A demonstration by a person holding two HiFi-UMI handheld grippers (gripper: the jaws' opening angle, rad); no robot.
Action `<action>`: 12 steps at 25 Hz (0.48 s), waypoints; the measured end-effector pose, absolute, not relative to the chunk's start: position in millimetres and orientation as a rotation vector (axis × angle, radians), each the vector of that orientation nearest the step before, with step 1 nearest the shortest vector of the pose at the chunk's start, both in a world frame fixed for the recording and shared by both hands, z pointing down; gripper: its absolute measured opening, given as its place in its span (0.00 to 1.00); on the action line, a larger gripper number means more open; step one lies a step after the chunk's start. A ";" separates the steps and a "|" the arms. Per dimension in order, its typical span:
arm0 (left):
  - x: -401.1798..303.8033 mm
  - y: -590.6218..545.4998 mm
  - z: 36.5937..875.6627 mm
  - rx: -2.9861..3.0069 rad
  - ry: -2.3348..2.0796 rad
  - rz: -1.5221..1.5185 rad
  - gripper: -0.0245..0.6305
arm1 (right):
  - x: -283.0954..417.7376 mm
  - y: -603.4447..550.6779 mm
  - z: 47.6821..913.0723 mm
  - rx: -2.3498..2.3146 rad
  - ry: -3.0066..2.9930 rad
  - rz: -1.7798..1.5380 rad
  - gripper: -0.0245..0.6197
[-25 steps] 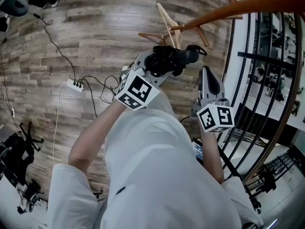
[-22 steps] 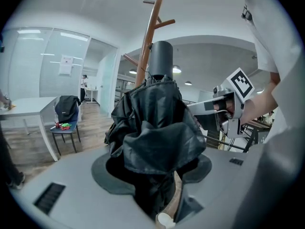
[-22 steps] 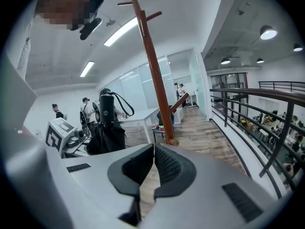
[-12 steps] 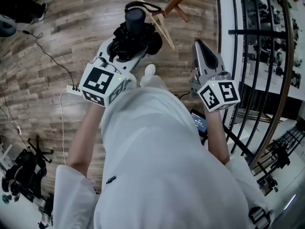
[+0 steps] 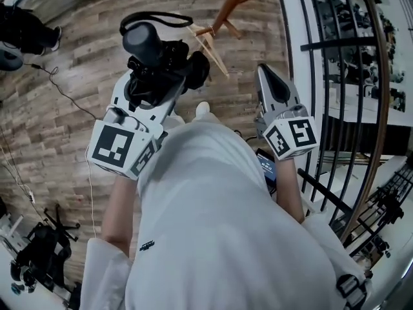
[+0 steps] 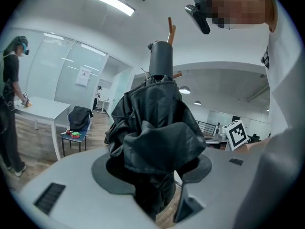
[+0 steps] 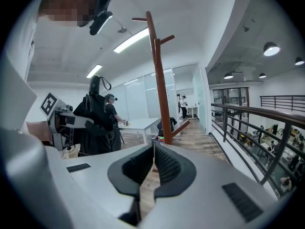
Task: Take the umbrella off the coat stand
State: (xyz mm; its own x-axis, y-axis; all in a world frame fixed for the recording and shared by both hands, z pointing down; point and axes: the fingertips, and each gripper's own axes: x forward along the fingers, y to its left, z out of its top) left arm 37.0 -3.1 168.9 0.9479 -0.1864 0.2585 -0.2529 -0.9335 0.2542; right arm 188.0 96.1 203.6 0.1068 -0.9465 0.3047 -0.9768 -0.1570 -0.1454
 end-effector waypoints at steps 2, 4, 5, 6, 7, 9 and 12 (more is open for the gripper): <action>37.8 -1.4 165.1 2.823 -0.341 0.331 0.41 | 191.8 95.4 194.3 2.279 -2.000 0.492 0.09; 39.8 0.5 164.7 2.825 -0.346 0.336 0.41 | 193.6 95.5 188.0 2.285 -2.020 0.477 0.09; 39.4 3.2 166.7 2.819 -0.341 0.346 0.41 | 191.6 97.0 186.2 2.286 -2.026 0.477 0.09; 37.6 6.4 169.8 2.808 -0.333 0.362 0.41 | 187.3 98.9 184.9 2.286 -2.030 0.486 0.09; 34.7 8.9 173.0 2.798 -0.328 0.379 0.41 | 181.4 99.8 183.7 2.281 -2.035 0.496 0.09; 28.2 8.5 176.0 2.785 -0.330 0.401 0.41 | 168.8 95.7 180.6 2.264 -2.058 0.508 0.09; 25.0 2.9 173.9 2.782 -0.353 0.412 0.41 | 156.3 85.8 175.7 2.244 -2.107 0.518 0.09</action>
State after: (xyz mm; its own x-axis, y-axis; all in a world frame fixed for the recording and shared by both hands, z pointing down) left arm 25.0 2.9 173.9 0.9285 -0.1947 0.3163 -0.2826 -0.9230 0.2612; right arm 156.3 85.8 175.7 0.0337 -0.9670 0.2524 -0.9739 -0.0885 -0.2092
